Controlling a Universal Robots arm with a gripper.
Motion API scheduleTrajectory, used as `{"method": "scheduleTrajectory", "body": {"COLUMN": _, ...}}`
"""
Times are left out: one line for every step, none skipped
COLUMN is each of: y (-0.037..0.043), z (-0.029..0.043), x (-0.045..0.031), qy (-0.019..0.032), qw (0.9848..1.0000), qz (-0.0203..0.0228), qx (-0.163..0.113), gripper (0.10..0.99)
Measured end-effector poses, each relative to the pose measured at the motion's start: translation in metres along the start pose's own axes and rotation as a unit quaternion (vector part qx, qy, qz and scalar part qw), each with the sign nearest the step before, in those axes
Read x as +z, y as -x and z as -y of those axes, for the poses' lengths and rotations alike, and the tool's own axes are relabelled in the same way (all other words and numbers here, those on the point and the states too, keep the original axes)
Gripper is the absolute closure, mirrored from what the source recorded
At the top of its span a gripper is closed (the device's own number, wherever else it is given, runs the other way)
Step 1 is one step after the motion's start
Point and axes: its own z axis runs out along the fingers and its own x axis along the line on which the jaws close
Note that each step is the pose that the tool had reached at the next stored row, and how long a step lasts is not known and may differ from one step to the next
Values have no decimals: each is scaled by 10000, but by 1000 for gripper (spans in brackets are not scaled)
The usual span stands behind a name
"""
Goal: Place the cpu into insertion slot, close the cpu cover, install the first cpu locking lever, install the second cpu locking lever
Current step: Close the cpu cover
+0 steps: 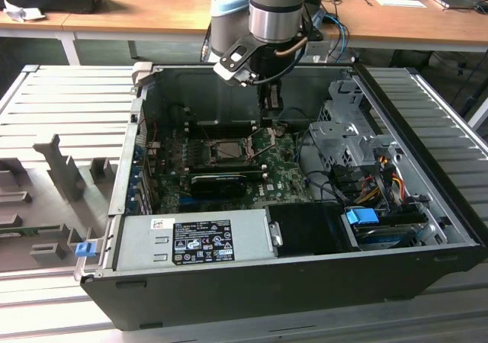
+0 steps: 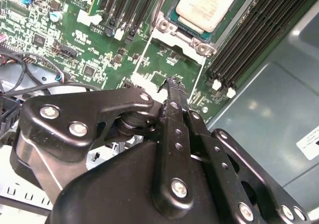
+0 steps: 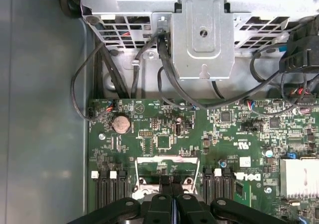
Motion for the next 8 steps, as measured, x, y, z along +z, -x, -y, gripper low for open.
{"method": "scheduleTrajectory", "body": {"y": 0, "z": -11, "x": 0, "qy": -1, "qw": 10000, "qz": 0, "qx": 0, "gripper": 980}}
{"method": "scheduleTrajectory", "body": {"y": 0, "z": -30, "x": 2, "qy": -4, "qw": 10000, "qz": 0, "qx": 0, "gripper": 980}}
{"method": "scheduleTrajectory", "body": {"y": 0, "z": -52, "x": 3, "qy": -7, "qw": 10000, "qz": 0, "qx": 0, "gripper": 980}}
{"method": "scheduleTrajectory", "body": {"y": -1, "z": -71, "x": 4, "qy": -10, "qw": 10000, "qz": 0, "qx": 0, "gripper": 980}}
{"method": "scheduleTrajectory", "body": {"y": -1, "z": -86, "x": 4, "qy": -12, "qw": 10000, "qz": 0, "qx": 0, "gripper": 980}}
{"method": "scheduleTrajectory", "body": {"y": -1, "z": -97, "x": 5, "qy": -14, "qw": 10000, "qz": 0, "qx": 0, "gripper": 980}}
{"method": "scheduleTrajectory", "body": {"y": -1, "z": -106, "x": 6, "qy": -15, "qw": 10000, "qz": 0, "qx": 0, "gripper": 980}}
{"method": "scheduleTrajectory", "body": {"y": -1, "z": -129, "x": 7, "qy": -18, "qw": 10000, "qz": 0, "qx": 0, "gripper": 980}}
